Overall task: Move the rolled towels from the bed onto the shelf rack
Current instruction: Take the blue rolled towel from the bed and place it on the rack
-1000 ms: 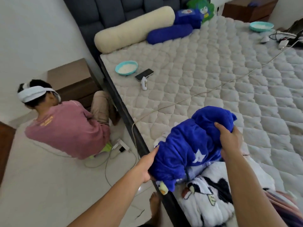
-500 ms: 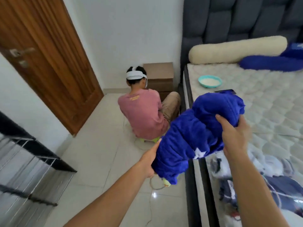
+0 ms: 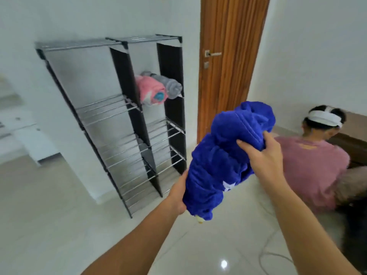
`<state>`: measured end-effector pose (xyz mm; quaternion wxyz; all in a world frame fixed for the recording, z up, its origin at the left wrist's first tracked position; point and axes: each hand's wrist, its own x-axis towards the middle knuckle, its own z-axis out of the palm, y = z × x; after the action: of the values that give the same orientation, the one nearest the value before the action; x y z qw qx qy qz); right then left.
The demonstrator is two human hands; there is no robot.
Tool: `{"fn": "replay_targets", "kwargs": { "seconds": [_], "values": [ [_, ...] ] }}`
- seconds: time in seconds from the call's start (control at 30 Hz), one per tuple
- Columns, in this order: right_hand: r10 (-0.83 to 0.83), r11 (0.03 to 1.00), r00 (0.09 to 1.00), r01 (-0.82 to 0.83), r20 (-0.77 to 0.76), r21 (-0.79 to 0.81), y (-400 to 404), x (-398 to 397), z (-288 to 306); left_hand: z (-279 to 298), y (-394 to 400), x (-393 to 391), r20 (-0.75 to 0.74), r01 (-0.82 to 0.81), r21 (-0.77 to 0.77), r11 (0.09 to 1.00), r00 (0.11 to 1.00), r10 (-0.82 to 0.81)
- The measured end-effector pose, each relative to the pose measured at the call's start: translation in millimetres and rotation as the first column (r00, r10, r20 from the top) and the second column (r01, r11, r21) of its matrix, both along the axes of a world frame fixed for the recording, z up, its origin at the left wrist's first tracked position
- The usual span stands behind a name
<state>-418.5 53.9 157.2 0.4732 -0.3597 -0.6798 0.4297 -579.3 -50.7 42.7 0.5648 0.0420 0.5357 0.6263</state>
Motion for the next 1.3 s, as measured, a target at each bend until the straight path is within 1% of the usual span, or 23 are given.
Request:
{"fn": "replay_targets", "kwargs": {
  "seconds": [0.1,0.23,0.37,0.47,0.53,0.67,0.73,0.8,0.9,1.1,1.2,1.3],
  "values": [
    [0.161,0.986,0.987,-0.161,0.016,0.035,-15,-73,9,7,-30,-54,-0.004,-0.158,0.016,0.987,0.987,0.158],
    [0.364,0.927,0.930,-0.366,0.043,0.079,-23,-161,21,15,-64,-118,0.020,-0.361,0.017,0.932,0.932,0.361],
    [0.547,0.820,0.833,-0.554,0.089,0.145,-21,-247,34,25,-76,-174,0.054,-0.520,0.052,0.853,0.854,0.517],
    [0.642,0.733,0.757,-0.652,0.119,0.194,-9,-309,45,32,-67,-216,0.048,-0.598,0.098,0.796,0.801,0.596],
    [0.685,0.678,0.712,-0.701,0.155,0.221,5,-348,53,32,-53,-243,0.043,-0.659,0.097,0.746,0.751,0.659],
    [0.724,0.618,0.656,-0.754,0.211,0.224,42,-421,65,26,-14,-293,0.004,-0.745,0.056,0.665,0.666,0.746],
    [0.730,0.604,0.645,-0.764,0.226,0.227,57,-452,71,24,5,-312,0.019,-0.772,0.038,0.634,0.635,0.772],
    [0.727,0.602,0.646,-0.763,0.234,0.236,65,-479,77,26,20,-328,0.051,-0.783,0.044,0.620,0.622,0.781],
    [0.714,0.599,0.652,-0.757,0.255,0.261,72,-516,81,31,42,-352,0.071,-0.816,0.070,0.574,0.578,0.813],
    [0.658,0.611,0.691,-0.722,0.299,0.325,81,-588,89,49,71,-399,0.147,-0.837,0.149,0.526,0.545,0.826],
    [0.597,0.640,0.700,-0.710,0.392,0.292,90,-622,88,59,78,-421,0.140,-0.827,0.170,0.536,0.558,0.818],
    [0.597,0.661,0.663,-0.726,0.453,0.190,100,-649,80,61,85,-438,0.047,-0.786,0.139,0.602,0.613,0.789]
  ]
}}
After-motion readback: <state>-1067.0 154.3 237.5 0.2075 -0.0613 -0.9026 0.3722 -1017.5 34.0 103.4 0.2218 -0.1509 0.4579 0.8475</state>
